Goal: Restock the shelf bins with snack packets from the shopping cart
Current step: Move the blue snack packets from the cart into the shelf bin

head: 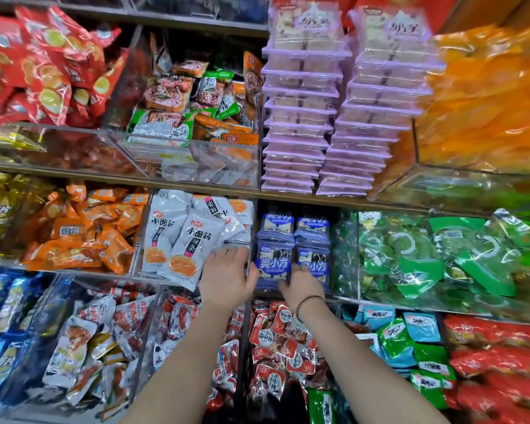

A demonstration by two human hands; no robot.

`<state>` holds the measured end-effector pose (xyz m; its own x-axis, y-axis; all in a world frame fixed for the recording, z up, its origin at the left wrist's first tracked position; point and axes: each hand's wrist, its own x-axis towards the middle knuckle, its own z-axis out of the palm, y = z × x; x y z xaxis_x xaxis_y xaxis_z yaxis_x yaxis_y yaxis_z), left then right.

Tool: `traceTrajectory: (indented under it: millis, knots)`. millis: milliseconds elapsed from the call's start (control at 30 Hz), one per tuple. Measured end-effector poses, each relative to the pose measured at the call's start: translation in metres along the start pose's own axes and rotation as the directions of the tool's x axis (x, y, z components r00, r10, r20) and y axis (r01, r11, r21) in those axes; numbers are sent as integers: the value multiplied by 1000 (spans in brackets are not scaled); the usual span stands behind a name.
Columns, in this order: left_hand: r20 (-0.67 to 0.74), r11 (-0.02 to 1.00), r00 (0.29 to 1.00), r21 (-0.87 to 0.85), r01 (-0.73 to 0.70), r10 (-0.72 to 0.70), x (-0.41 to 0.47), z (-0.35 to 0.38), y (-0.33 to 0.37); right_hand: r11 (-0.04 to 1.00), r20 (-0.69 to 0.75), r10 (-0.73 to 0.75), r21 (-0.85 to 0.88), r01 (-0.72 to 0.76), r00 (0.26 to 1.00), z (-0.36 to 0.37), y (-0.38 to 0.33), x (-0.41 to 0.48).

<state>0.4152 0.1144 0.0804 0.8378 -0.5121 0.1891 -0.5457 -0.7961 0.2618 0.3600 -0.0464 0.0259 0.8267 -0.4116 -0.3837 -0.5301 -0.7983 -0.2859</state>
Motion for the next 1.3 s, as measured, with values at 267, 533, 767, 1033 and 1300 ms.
traceTrajectory:
  millis: [267,533,767,1033,1300]
  knots:
    - [38,999,999,-53,10,-8,1,-2,-1,978,96,-197,-56,203,976,-9,-1,4]
    - [69,1000,998,-15,-4,5,3,1,-3,986,142,-156,-45,164,978,-4,-11,26]
    - [20,998,999,-59,-28,29,-1,-2,-2,978,101,-201,75,194,974,-16,1,8]
    - [-82,987,990,-122,105,-115,-31,-15,17,852,89,-120,521,57,989,-23,52,-78]
    - [162,791,959,-543,283,-232,-196,-25,19,637,165,135,741,-214,977,69,144,-187]
